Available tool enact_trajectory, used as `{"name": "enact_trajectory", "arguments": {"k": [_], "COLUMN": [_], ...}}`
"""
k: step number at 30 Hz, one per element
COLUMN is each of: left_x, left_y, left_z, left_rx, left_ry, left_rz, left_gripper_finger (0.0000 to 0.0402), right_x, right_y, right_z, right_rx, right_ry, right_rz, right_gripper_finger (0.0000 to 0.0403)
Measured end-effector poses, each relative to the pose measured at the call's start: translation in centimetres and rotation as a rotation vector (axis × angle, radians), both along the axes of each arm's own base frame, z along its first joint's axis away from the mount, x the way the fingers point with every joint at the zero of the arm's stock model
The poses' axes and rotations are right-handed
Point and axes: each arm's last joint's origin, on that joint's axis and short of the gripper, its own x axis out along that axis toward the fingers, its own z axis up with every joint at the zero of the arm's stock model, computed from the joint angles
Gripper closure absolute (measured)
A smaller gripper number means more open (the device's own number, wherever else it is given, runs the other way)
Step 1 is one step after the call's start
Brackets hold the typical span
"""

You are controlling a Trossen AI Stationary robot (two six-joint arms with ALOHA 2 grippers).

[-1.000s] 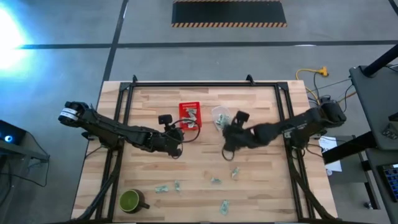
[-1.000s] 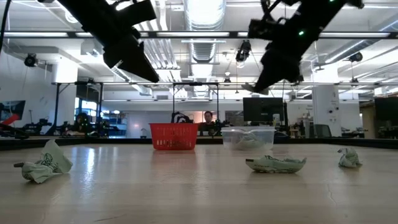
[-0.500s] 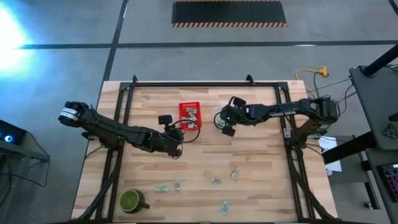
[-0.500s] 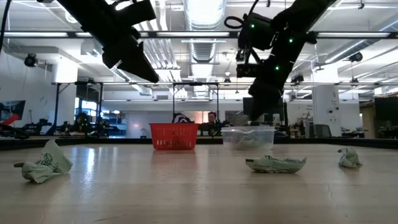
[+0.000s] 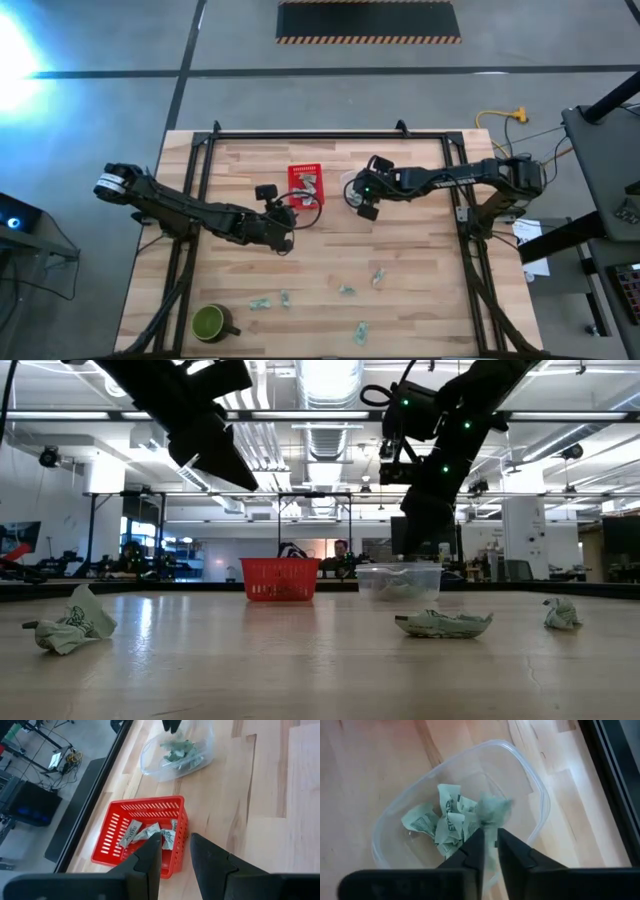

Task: Pick and place items into bin
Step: Put the white stevia packet into the transparent bin

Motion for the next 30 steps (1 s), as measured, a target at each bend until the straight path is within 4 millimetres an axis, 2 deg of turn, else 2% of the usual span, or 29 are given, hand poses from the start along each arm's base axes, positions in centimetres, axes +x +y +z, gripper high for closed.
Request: {"name": "enact_trajectory", "arguments": {"k": [9,19,24,30], "left_x": [0.1,0.1,0.1,0.1], "left_y": [0.0,0.0,0.0,0.0], "left_z": [0.1,0.0,0.0,0.1], "left_rx": [-0.004,-0.003,-0.002,-0.003], "left_ry": [-0.017,-0.012,-0.011,-0.015], "left_rz": [-0.001,-0.004,-0.006,-0.006], "left_gripper_finger": [0.0315,0.0315,0.0315,0.0315], "right_x": [0.0,-0.4,-0.9,-1.7], "right_y": [0.5,4.3,6.9,10.2], "right_z": [0.1,1.2,1.5,0.7], "right_rx": [-0.001,-0.011,0.141,0.389], "right_ry": [0.002,0.028,0.019,0.032], "right_rz": [0.019,0.184,0.337,0.485], "right_gripper_finger": [0.0285,0.0277,0.0285,0.0293]}}
